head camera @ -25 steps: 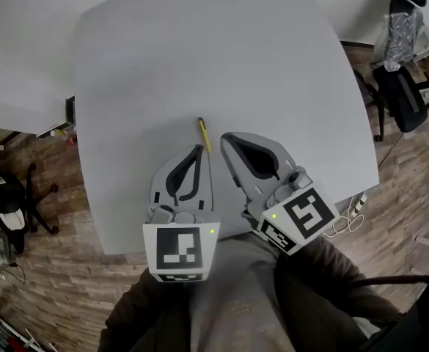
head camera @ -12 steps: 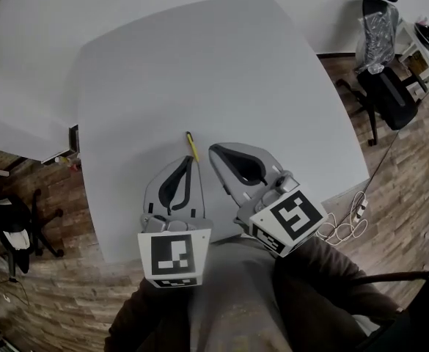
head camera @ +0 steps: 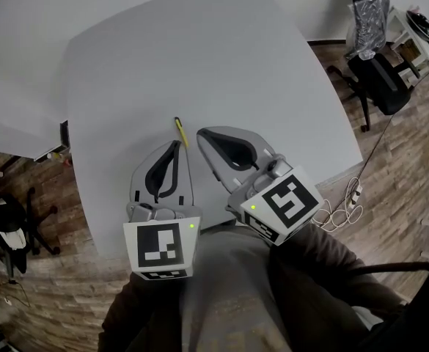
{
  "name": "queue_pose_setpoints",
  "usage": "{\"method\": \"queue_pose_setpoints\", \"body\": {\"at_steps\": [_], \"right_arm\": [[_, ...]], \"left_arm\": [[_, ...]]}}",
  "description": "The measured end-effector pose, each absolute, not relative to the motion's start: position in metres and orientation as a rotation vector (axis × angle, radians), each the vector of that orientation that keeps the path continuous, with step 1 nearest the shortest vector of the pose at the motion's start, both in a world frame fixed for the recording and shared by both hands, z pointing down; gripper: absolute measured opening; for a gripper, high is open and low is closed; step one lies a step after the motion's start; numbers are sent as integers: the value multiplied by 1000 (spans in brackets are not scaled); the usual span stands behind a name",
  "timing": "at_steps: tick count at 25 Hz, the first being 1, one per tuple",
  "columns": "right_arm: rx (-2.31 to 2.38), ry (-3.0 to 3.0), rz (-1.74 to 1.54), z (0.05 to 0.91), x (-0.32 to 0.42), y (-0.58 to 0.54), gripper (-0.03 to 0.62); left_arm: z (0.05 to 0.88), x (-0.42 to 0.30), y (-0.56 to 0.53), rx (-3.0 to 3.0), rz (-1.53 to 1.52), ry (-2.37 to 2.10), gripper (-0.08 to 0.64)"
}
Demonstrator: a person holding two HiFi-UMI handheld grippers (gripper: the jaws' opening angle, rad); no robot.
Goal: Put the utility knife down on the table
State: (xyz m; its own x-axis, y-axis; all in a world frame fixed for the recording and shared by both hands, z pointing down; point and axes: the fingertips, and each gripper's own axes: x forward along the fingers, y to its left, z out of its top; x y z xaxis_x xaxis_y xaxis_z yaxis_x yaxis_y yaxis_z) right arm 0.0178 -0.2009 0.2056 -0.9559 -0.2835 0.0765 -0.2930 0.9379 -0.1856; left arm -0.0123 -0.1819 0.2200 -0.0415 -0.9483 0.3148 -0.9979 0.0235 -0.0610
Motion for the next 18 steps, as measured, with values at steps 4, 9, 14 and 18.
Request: {"method": "queue_pose_setpoints", "body": {"at_steps": [4,9,14,18], "right_arm": [[447,-3042,300,207,20,-196,2],[456,-3048,299,204,17,-196,2],[449,-3051,306,206,18,-194,1],[450,-3051,303,207,21,-196,2]], "left_arm": [[220,-9,-180,2044,392,-2105,2],[217,-13,-177,2051,403,-2109,2],[220,-12,-174,2040,398,-2110,2],[221,-8,-176,2045,411,-2104,2]]}}
